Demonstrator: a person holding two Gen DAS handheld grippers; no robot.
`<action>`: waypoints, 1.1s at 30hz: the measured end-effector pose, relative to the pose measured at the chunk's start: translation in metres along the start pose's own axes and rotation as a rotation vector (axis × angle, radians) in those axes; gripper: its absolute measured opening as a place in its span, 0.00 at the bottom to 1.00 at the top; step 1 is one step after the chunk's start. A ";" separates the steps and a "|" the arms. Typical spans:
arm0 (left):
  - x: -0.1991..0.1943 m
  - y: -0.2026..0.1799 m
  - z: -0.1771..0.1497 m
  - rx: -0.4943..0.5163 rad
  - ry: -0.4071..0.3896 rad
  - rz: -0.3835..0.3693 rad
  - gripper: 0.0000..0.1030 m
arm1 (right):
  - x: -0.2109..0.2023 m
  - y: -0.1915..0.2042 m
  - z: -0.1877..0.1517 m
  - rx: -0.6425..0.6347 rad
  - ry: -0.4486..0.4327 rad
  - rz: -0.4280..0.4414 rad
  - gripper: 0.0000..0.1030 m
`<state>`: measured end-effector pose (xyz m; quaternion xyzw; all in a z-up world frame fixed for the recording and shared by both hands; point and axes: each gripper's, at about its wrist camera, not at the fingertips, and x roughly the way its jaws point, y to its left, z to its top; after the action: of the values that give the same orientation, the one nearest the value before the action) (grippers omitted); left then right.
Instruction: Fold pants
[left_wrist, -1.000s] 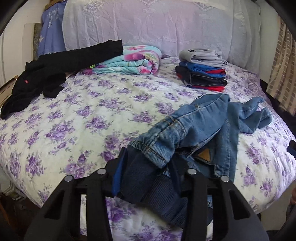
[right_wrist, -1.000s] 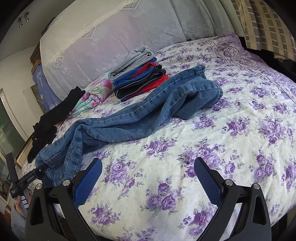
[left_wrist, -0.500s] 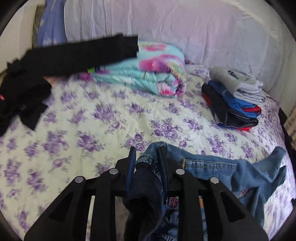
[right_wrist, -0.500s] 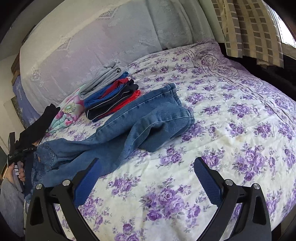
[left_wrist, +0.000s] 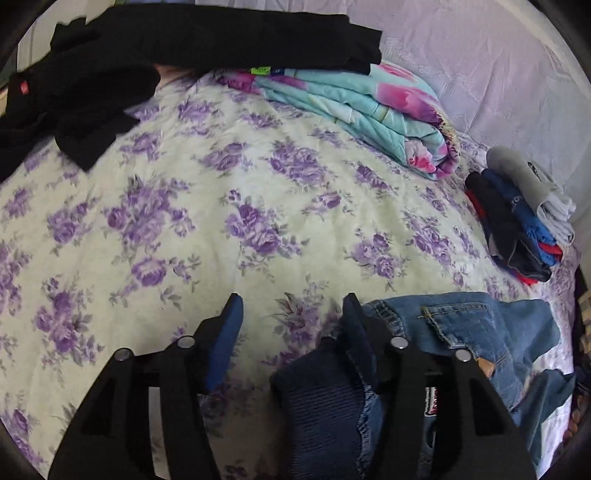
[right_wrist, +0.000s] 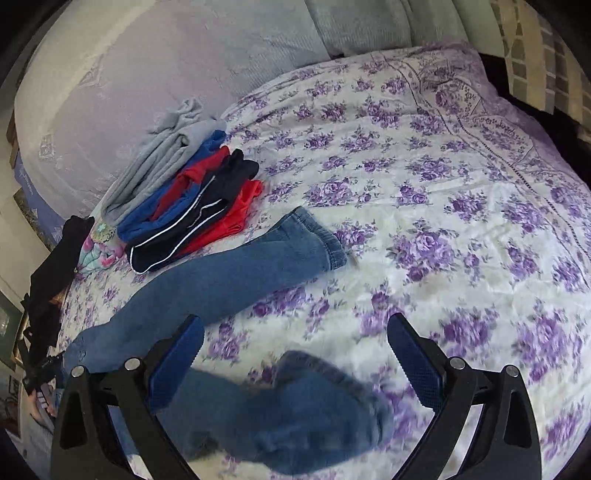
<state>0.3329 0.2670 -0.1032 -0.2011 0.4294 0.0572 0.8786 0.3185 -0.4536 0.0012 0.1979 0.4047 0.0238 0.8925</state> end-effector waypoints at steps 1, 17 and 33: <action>0.000 0.004 0.000 -0.010 0.001 -0.010 0.57 | 0.012 -0.005 0.010 0.025 0.029 0.018 0.97; -0.002 0.006 -0.010 0.004 -0.031 -0.009 0.76 | 0.116 -0.024 0.039 0.207 0.230 0.102 0.96; -0.019 0.003 -0.036 0.051 0.096 -0.155 0.66 | 0.118 -0.050 0.021 0.401 0.191 0.290 0.10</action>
<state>0.2941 0.2564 -0.1096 -0.2135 0.4556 -0.0316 0.8636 0.4075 -0.4832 -0.0890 0.4234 0.4512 0.0893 0.7805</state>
